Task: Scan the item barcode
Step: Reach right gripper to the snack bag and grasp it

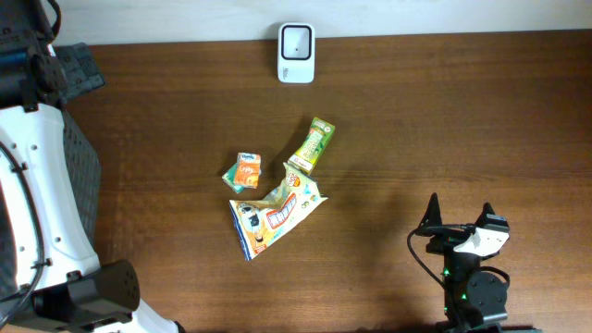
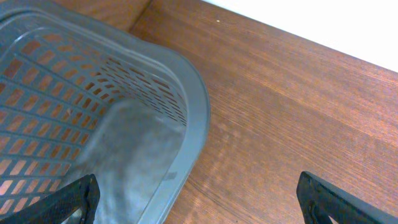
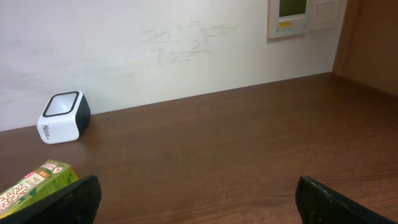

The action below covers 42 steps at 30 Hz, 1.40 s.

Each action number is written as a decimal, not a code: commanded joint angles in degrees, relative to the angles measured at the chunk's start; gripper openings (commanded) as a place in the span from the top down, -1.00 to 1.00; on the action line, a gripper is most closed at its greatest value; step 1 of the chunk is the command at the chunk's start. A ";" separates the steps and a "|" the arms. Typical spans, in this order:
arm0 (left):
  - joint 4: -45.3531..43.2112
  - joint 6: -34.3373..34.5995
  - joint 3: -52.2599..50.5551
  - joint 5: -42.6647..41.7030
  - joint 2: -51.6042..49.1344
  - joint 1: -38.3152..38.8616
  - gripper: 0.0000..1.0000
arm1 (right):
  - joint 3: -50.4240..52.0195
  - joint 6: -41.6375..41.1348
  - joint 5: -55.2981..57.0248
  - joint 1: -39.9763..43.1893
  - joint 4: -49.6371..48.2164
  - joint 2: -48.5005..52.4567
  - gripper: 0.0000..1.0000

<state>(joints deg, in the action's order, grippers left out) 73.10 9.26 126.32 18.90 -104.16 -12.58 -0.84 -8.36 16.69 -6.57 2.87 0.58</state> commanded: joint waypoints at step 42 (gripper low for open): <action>0.11 0.52 -0.13 -0.26 -0.11 -0.24 -0.98 | 0.44 0.37 -15.26 0.24 0.11 -0.20 -0.97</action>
<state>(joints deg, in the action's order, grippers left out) 73.10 9.26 126.32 18.87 -104.16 -12.56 -0.84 -8.36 9.89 -6.57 2.94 0.58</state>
